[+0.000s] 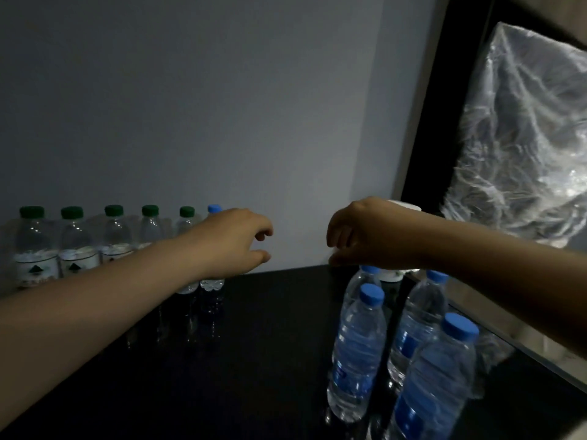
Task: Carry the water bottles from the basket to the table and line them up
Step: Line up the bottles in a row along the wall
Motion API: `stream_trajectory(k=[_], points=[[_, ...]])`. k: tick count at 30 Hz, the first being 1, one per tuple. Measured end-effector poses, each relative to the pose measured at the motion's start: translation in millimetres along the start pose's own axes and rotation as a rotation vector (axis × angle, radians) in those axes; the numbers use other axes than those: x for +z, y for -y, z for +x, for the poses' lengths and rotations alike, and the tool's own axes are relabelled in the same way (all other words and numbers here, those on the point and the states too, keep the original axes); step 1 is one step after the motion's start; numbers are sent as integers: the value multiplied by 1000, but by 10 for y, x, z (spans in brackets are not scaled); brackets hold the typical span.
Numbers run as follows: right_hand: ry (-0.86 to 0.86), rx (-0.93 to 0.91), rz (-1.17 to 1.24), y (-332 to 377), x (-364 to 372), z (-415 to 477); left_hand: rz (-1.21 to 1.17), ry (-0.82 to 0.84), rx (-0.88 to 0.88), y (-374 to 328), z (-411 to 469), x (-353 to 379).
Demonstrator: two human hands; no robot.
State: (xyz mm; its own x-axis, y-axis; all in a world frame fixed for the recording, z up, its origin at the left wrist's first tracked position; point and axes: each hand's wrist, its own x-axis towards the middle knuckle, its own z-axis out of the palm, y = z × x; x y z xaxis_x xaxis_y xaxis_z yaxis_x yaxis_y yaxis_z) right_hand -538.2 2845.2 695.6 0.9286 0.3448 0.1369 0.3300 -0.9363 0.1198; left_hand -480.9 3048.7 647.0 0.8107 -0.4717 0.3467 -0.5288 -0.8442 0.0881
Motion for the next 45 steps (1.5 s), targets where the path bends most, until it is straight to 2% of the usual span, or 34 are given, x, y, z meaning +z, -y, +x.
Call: stream_trajectory(k=[14, 21, 26, 34, 41, 45], points=[[-61, 55, 106, -393, 122, -1046, -80, 76, 84, -882, -259, 203], [-104, 106, 208, -616, 274, -1442, -113, 90, 76, -1103, -272, 397], [-177, 141, 248, -729, 469, -1522, -155, 58, 65, -1134, -212, 491], [-176, 140, 285, -779, 650, -1482, -189, 42, 40, -1246, -30, 662], [-176, 105, 289, -798, 743, -1394, -288, -88, -45, -1306, 96, 822], [-194, 98, 281, -820, 784, -1373, -311, -62, -19, -1283, 126, 826]])
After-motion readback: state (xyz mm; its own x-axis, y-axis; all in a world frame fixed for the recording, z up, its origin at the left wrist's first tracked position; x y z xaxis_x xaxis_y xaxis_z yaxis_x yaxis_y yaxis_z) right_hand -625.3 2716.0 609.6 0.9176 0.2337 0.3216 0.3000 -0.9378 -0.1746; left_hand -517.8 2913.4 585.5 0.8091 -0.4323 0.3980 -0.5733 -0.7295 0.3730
